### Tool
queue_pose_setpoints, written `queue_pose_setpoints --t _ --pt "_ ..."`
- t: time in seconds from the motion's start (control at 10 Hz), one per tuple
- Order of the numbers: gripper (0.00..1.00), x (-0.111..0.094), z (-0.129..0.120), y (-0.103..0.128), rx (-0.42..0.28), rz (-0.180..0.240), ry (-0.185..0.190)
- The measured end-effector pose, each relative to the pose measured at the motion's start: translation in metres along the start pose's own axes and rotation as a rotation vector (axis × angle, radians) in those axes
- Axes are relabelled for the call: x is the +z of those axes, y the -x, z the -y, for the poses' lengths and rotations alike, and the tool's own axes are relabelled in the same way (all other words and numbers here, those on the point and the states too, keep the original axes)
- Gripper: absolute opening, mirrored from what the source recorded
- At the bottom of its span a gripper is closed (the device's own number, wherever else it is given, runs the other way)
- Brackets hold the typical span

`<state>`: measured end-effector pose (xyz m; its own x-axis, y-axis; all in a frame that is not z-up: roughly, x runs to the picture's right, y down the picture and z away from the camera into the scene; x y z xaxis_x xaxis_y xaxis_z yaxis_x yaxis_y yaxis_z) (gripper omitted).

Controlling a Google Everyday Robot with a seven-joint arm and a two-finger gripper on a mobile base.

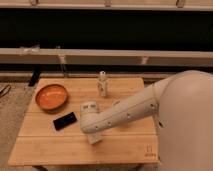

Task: Wipe the white sponge on the table

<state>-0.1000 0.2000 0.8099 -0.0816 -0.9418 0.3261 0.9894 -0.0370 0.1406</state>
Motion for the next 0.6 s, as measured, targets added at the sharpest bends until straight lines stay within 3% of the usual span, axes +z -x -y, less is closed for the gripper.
queue_pose_setpoints --t 0.2,0.6 --pt "0.00 0.003 0.017 -0.002 -0.023 -0.011 -0.012" --pt "0.00 -0.008 0.052 0.020 -0.074 -0.015 -0.064"
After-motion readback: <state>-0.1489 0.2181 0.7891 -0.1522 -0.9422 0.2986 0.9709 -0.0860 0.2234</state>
